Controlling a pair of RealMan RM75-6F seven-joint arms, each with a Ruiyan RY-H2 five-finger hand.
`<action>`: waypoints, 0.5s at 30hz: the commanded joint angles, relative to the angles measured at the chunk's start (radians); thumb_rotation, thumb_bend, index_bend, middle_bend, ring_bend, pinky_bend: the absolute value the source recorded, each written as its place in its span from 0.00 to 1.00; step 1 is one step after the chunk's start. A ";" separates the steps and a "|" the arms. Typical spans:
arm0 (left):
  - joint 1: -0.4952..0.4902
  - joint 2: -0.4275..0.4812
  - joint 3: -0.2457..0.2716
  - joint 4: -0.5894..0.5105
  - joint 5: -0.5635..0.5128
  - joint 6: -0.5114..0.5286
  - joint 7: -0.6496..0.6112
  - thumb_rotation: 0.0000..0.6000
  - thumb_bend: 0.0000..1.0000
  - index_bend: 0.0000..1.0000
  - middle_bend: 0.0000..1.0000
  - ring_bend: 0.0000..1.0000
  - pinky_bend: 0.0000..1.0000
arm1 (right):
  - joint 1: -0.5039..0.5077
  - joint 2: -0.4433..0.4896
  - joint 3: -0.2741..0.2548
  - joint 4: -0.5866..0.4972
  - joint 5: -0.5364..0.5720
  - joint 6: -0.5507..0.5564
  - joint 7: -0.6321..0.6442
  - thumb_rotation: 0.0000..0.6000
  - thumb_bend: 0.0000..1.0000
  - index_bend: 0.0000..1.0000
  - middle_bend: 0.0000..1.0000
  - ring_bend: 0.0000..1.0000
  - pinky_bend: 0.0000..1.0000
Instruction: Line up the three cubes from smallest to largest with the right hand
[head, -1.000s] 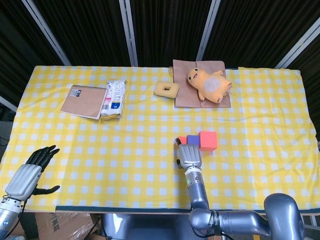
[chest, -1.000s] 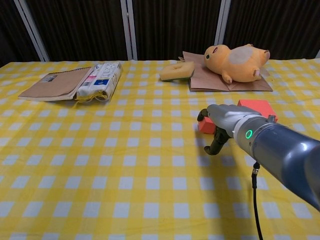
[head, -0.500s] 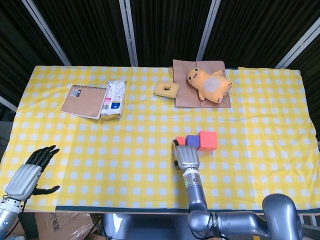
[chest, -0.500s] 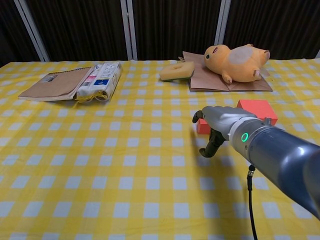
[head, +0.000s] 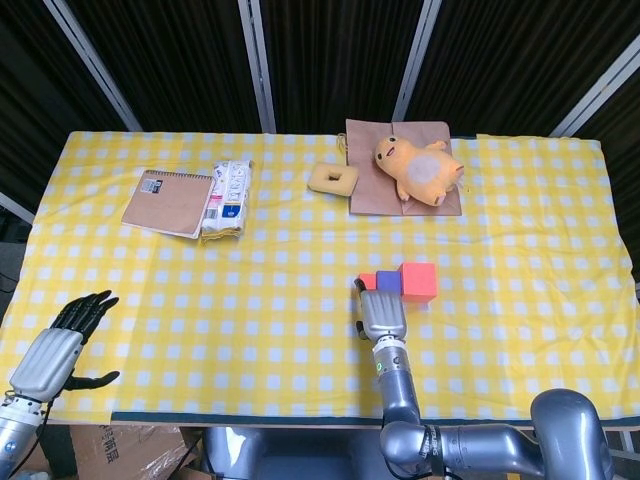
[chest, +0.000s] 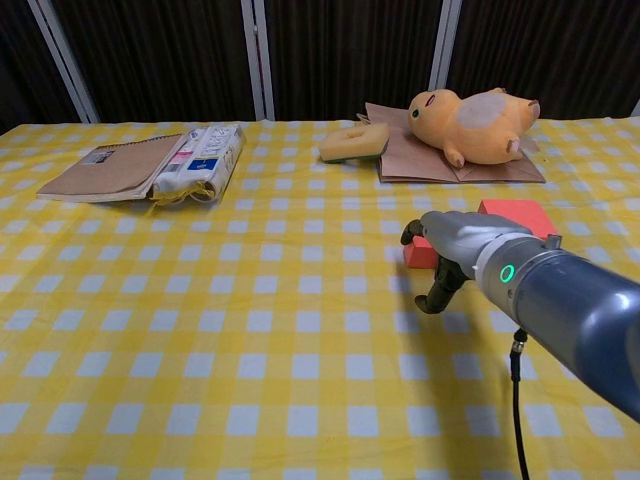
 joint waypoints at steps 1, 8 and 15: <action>0.001 0.000 0.000 0.000 0.000 0.002 -0.003 1.00 0.00 0.00 0.00 0.00 0.00 | -0.003 0.002 -0.002 -0.008 -0.003 0.011 -0.005 1.00 0.44 0.16 0.98 1.00 1.00; 0.003 0.000 0.000 0.001 0.003 0.006 -0.007 1.00 0.00 0.00 0.00 0.00 0.00 | -0.017 0.010 0.001 -0.034 0.003 0.022 -0.003 1.00 0.44 0.16 0.98 1.00 1.00; 0.005 -0.002 -0.001 0.002 0.004 0.012 -0.001 1.00 0.00 0.00 0.00 0.00 0.00 | -0.030 0.014 -0.020 -0.082 -0.028 0.028 0.012 1.00 0.44 0.16 0.98 1.00 1.00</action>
